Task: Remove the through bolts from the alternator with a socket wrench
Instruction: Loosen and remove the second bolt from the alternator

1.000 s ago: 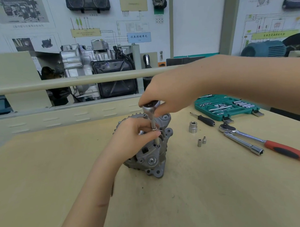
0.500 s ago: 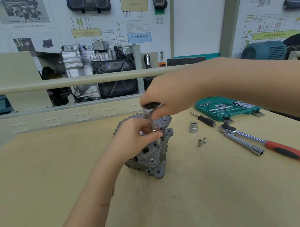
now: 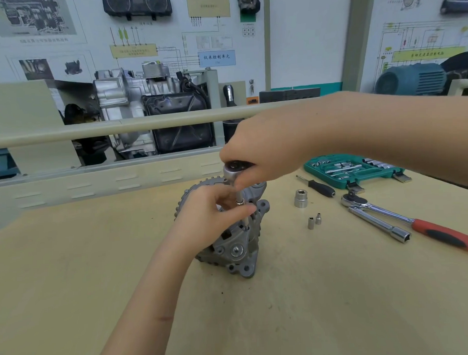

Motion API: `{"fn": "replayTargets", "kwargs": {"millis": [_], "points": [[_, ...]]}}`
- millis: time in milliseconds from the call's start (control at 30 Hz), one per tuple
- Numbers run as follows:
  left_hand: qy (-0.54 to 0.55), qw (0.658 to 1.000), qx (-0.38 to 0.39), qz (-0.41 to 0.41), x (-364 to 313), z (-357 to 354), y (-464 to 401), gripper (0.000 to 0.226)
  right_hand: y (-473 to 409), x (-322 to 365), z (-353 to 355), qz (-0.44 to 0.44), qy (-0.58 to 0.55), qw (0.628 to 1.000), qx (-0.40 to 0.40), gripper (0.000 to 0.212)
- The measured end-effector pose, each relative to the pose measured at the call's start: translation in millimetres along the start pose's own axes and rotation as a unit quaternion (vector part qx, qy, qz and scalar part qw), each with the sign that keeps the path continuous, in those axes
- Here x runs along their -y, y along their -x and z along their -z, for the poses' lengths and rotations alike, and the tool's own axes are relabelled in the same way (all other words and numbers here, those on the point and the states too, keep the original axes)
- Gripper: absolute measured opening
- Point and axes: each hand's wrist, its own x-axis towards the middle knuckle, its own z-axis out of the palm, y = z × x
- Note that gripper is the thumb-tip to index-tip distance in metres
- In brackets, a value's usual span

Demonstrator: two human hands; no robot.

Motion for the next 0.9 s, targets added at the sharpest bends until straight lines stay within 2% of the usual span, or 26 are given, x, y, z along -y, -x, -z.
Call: {"fn": "replayTargets", "kwargs": {"millis": [33, 100, 300, 433, 567, 767, 900], "points": [[0.012, 1.0, 0.02, 0.003, -0.7, 1.4, 0.6, 0.007, 0.4, -0.1, -0.3, -0.001, -0.005, 1.0, 0.004, 0.026], [0.029, 0.999, 0.038, 0.008, 0.3, 2.7, 1.4, 0.011, -0.5, -1.5, -0.5, 0.0, -0.022, 1.0, 0.009, 0.028], [-0.005, 1.0, -0.001, 0.018, 0.2, -0.4, 0.4, 0.005, -1.4, -2.8, -1.5, 0.004, -0.012, 1.0, 0.004, 0.026], [-0.05, 0.997, -0.06, 0.006, 0.6, -5.0, -0.4, 0.03, 1.7, 0.4, -1.1, -0.017, 0.008, 1.0, -0.008, 0.02], [-0.066, 0.997, -0.045, -0.002, 0.0, -3.4, -0.6, 0.024, 1.6, -0.9, -5.0, -0.005, 0.029, 0.999, -0.027, 0.024], [-0.019, 1.0, -0.02, 0.012, -3.6, -3.0, 0.4, 0.003, -3.3, -7.2, -7.6, 0.021, -0.021, 1.0, -0.005, 0.028], [-0.026, 0.999, -0.019, 0.024, -5.0, -1.8, 0.5, 0.008, 1.4, -5.7, -5.5, -0.001, 0.009, 1.0, -0.019, 0.024]]}}
